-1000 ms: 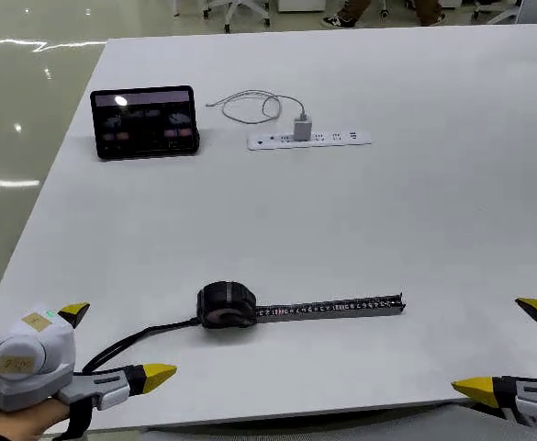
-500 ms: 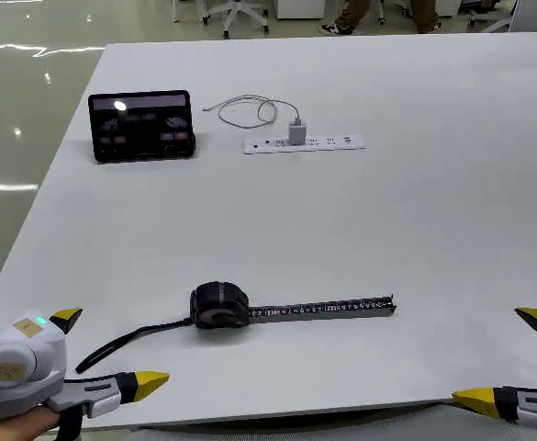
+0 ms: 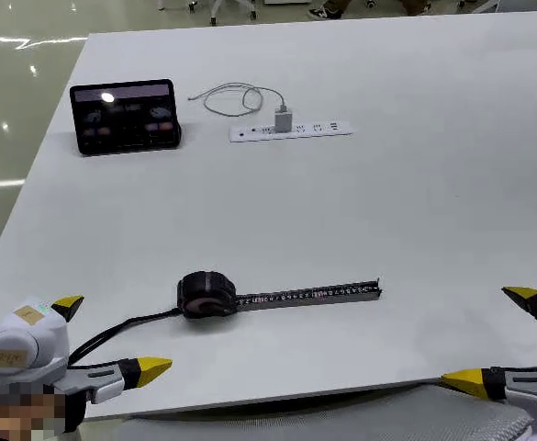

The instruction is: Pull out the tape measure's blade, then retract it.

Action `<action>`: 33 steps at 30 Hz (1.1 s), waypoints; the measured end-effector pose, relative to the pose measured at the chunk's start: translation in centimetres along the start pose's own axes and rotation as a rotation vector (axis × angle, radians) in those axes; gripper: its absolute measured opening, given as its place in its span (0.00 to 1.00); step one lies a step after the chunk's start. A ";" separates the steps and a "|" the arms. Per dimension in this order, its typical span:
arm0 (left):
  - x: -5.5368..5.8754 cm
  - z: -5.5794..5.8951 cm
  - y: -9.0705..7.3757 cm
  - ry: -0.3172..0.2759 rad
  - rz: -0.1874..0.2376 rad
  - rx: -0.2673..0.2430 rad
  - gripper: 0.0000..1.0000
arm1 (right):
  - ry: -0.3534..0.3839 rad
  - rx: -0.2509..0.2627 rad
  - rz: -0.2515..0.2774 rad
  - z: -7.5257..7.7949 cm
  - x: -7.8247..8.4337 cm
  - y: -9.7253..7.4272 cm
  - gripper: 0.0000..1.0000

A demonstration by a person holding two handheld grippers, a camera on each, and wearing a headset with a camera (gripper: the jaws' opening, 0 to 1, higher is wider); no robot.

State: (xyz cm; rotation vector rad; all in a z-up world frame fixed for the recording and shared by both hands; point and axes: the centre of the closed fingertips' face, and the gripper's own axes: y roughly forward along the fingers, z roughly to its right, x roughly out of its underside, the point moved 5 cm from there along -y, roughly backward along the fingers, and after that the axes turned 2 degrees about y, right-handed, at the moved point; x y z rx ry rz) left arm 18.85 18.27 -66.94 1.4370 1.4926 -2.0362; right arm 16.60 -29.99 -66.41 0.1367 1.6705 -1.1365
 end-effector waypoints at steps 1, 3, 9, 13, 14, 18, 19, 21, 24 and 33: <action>-0.2 0.1 0.1 -0.010 0.001 -0.003 1.00 | 0.000 -0.009 -0.001 0.1 0.0 0.1 1.00; -0.5 0.1 0.5 -0.015 -0.004 -0.001 1.00 | -0.014 -0.024 -0.011 0.2 0.0 0.3 1.00; -1.6 1.3 1.8 0.034 -0.049 -0.001 1.00 | -0.074 -0.067 -0.055 1.0 -0.4 1.1 1.00; -2.2 1.7 2.5 -0.026 -0.073 -0.025 1.00 | -0.118 -0.102 -0.094 1.3 -0.7 1.8 1.00; -2.5 1.6 2.8 -0.046 -0.086 -0.048 1.00 | -0.124 -0.114 -0.102 1.3 -0.7 2.0 1.00; -3.7 2.1 3.9 -0.094 -0.095 -0.058 1.00 | -0.162 -0.140 -0.119 1.8 -1.3 3.2 1.00; -3.8 2.1 4.4 -0.110 -0.100 -0.062 1.00 | -0.177 -0.147 -0.119 2.0 -1.7 3.5 1.00; -4.1 2.3 5.3 -0.155 -0.083 -0.072 1.00 | -0.199 -0.152 -0.132 2.5 -1.9 4.1 1.00; -3.9 2.2 6.2 -0.182 -0.086 -0.106 1.00 | -0.220 -0.157 -0.136 2.9 -2.6 4.5 1.00; -2.2 3.1 8.3 -0.190 -0.104 -0.156 1.00 | -0.340 -0.227 -0.173 2.7 -4.0 6.9 1.00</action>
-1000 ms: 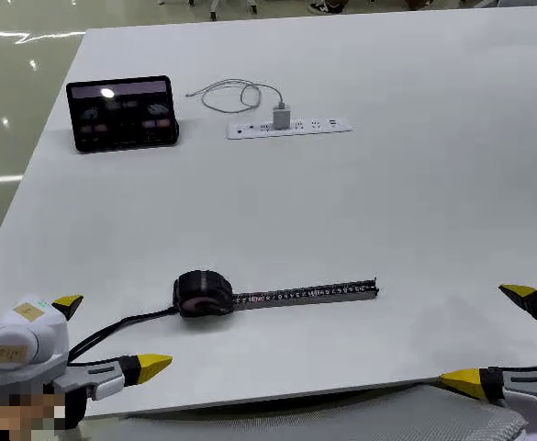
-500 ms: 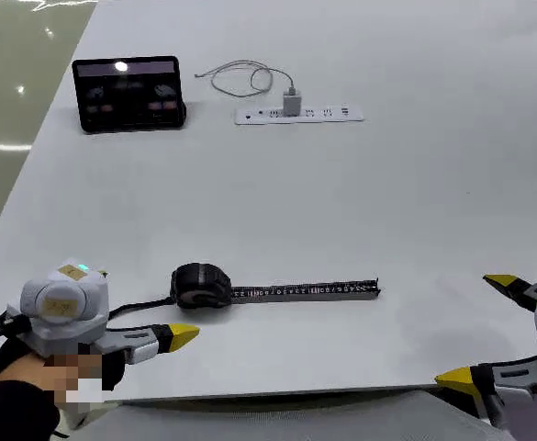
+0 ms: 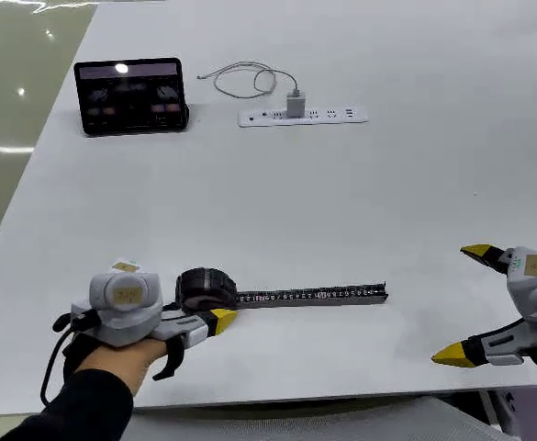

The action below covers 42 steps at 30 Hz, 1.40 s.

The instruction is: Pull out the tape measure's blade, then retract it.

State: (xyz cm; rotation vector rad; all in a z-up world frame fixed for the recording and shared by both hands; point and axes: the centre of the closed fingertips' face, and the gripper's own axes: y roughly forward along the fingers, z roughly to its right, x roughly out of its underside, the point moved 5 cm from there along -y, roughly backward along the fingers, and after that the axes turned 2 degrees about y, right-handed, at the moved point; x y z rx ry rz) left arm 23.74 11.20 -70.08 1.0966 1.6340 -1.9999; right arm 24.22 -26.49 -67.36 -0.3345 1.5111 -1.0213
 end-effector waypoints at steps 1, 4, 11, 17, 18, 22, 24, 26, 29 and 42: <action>0.1 -0.1 0.2 0.002 0.001 -0.002 1.00 | -0.012 -0.008 -0.006 0.1 -0.2 0.4 1.00; -0.2 -0.3 0.4 -0.011 0.008 -0.017 1.00 | -0.042 -0.031 -0.018 0.3 -0.7 1.4 1.00; 0.3 0.0 2.2 -0.065 0.032 -0.047 1.00 | -0.089 -0.090 -0.074 1.0 -1.7 4.0 1.00; 0.2 0.8 2.7 -0.070 0.059 -0.044 1.00 | -0.149 -0.146 -0.121 1.4 -2.4 5.8 0.96; -0.1 0.6 2.8 -0.076 0.089 -0.066 1.00 | -0.156 -0.154 -0.128 1.5 -2.6 6.2 0.96; -0.7 0.3 3.2 -0.088 0.155 -0.076 1.00 | -0.146 -0.182 -0.148 1.6 -2.7 7.4 0.88; -0.4 0.5 3.7 -0.099 0.160 -0.064 1.00 | -0.158 -0.199 -0.170 1.6 -2.5 8.1 0.83; -0.1 0.6 4.0 -0.080 0.158 -0.067 1.00 | -0.180 -0.208 -0.196 1.9 -1.9 8.8 0.80; -0.2 0.8 4.3 -0.066 0.175 -0.067 1.00 | -0.230 -0.210 -0.198 1.9 -1.9 9.2 0.64; -0.2 0.2 4.3 -0.102 0.182 -0.078 1.00 | -0.248 -0.295 -0.282 1.8 0.0 10.8 0.21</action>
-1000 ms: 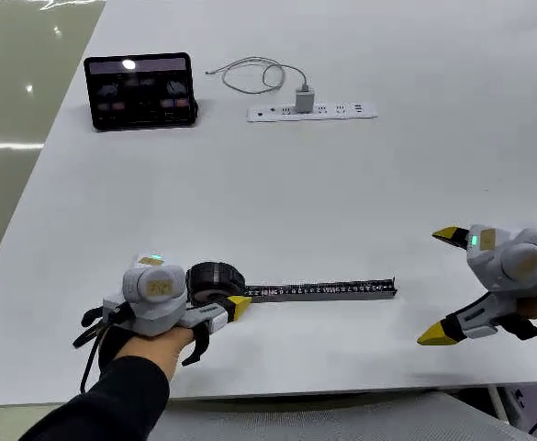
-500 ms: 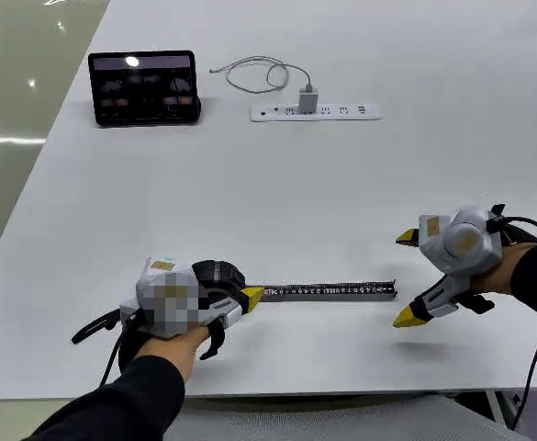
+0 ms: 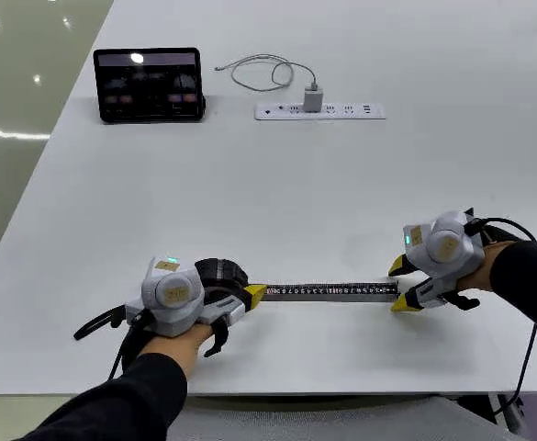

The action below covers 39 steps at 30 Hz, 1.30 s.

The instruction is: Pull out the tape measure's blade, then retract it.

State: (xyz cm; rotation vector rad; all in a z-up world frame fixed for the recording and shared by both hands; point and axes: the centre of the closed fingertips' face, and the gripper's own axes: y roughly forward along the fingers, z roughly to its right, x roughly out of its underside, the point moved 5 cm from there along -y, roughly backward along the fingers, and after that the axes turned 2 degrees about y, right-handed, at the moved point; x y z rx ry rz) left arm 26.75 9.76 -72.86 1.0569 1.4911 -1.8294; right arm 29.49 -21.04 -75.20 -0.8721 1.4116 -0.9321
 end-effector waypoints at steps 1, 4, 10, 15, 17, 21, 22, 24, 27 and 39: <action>0.0 -0.1 0.0 -0.007 0.000 -0.001 1.00 | -0.001 -0.008 -0.008 -0.1 0.1 0.1 0.19; -0.1 -0.1 0.0 -0.026 0.009 -0.004 1.00 | 0.009 -0.006 -0.003 0.2 0.1 0.0 0.14; -0.1 0.0 0.1 -0.014 0.006 -0.009 1.00 | 0.012 -0.017 0.021 0.1 0.0 0.0 0.11; -0.2 -0.1 0.2 -0.025 0.006 -0.017 0.95 | -0.023 -0.013 -0.007 0.0 -0.3 0.0 0.11; -0.1 -0.2 0.3 -0.029 0.005 -0.022 0.92 | -0.028 -0.011 -0.017 -0.1 -0.4 0.0 0.11; 0.1 0.1 0.5 -0.085 -0.016 -0.017 0.82 | -0.035 -0.012 -0.031 -0.1 -0.4 -0.1 0.10; 0.2 0.1 0.5 -0.093 -0.020 -0.020 0.80 | -0.035 -0.011 -0.033 -0.1 -0.4 -0.1 0.10; 0.1 0.0 0.6 -0.101 -0.022 -0.023 0.75 | -0.023 -0.006 -0.041 -0.1 -0.5 0.0 0.10; 0.1 0.3 0.6 -0.131 -0.026 -0.016 0.72 | 0.013 -0.008 -0.051 0.0 -0.5 0.0 0.10; 0.1 0.5 0.8 -0.112 -0.066 -0.038 0.64 | 0.053 -0.017 -0.066 0.1 -0.5 0.0 0.10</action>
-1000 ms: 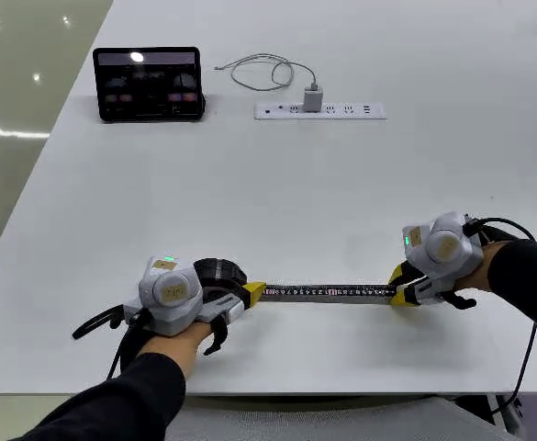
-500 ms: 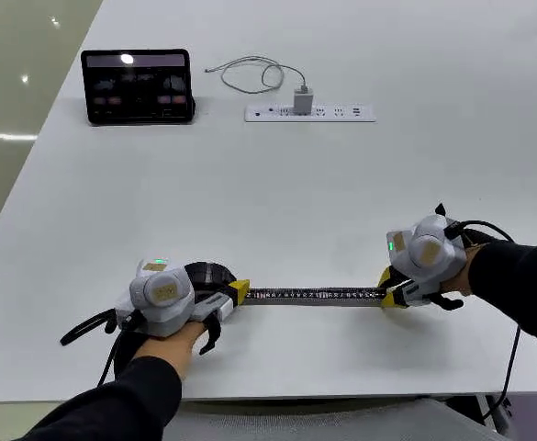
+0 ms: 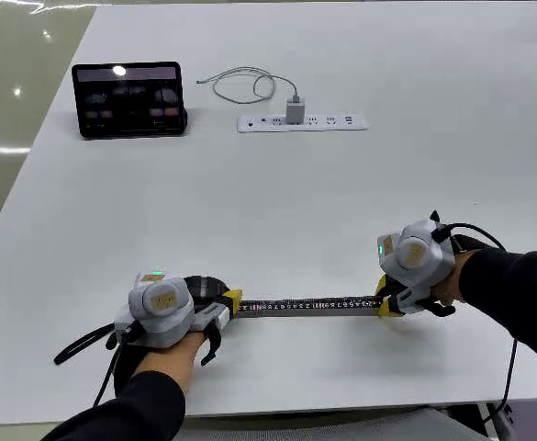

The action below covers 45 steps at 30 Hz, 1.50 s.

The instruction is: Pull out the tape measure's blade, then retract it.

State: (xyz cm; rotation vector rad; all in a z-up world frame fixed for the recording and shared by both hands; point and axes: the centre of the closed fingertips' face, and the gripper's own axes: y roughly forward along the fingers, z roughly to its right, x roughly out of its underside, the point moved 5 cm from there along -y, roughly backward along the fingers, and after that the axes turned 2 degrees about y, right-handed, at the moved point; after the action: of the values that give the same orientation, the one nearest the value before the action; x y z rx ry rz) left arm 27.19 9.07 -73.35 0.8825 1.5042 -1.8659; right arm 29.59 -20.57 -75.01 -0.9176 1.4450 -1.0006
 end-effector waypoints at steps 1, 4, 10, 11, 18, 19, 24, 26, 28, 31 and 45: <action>0.0 0.0 0.0 0.007 0.000 -0.003 0.64 | -0.006 -0.002 0.004 0.0 0.0 0.0 0.10; 0.0 -0.1 0.1 0.017 -0.006 -0.006 0.63 | -0.004 -0.004 0.020 0.0 0.2 0.0 0.10; 0.2 0.0 0.0 0.038 -0.029 -0.010 0.62 | 0.010 0.002 0.021 -0.1 0.1 0.0 0.10; 0.2 0.0 0.0 0.038 -0.029 -0.009 0.62 | 0.009 0.002 0.019 -0.1 0.0 0.0 0.10; 0.2 -0.1 0.1 0.040 -0.030 -0.006 0.62 | 0.011 0.006 0.016 -0.1 -0.2 0.1 0.10; 0.2 -0.1 0.0 0.041 -0.029 -0.005 0.62 | 0.013 0.007 0.017 -0.1 -0.2 0.1 0.10; 0.2 -0.1 0.1 0.046 -0.026 -0.002 0.62 | 0.017 0.010 0.021 -0.2 -0.4 0.2 0.10; 0.2 -0.1 0.1 0.048 -0.026 -0.002 0.62 | 0.018 0.009 0.020 -0.2 -0.5 0.2 0.10; 0.2 -0.1 0.1 0.049 -0.027 -0.002 0.62 | 0.020 0.008 0.019 -0.2 -0.6 0.2 0.10; 0.2 0.0 0.1 0.050 -0.029 -0.002 0.62 | 0.019 0.006 0.020 -0.2 -0.8 0.3 0.10; 0.2 0.0 0.1 0.062 -0.036 -0.002 0.63 | 0.022 0.006 0.021 -0.3 -1.4 0.6 0.10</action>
State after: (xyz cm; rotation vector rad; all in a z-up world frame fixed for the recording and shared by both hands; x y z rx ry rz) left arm 27.15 9.02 -73.62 0.9262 1.5687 -1.8776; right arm 29.45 -19.07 -75.04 -0.8883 1.4665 -1.0016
